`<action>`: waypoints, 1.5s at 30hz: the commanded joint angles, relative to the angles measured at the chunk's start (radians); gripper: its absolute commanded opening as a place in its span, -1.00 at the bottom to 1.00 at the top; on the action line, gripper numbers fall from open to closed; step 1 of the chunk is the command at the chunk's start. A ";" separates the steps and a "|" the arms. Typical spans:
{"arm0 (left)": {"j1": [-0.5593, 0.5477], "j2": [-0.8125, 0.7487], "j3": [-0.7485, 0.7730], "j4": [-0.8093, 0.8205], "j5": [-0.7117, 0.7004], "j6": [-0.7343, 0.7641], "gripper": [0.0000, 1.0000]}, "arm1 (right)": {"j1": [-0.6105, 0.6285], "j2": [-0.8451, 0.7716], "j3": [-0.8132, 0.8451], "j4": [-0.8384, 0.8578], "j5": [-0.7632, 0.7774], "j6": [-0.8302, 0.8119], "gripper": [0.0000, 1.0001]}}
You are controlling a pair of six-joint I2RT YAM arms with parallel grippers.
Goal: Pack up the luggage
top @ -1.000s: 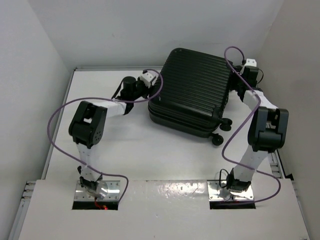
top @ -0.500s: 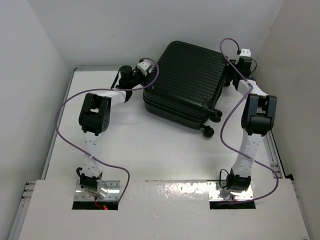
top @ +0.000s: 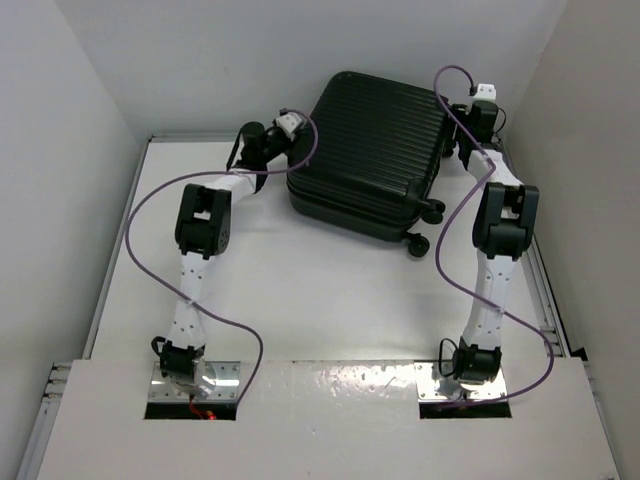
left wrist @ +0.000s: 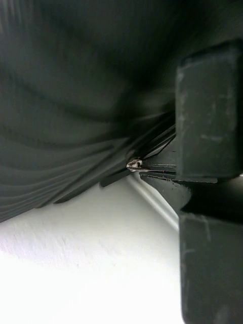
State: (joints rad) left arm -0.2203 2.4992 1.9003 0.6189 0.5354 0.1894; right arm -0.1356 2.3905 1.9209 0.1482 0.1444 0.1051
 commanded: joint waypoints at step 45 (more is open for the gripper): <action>0.251 -0.741 -0.394 -0.714 -0.278 -0.574 0.99 | 0.283 -0.611 -0.790 -0.250 -1.052 -0.390 -0.38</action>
State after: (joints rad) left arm 0.0105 1.8133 1.5784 0.1261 0.1062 -0.2527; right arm -0.0479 1.8053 1.1397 -0.1024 -0.5110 -0.2783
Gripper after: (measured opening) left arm 0.995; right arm 0.308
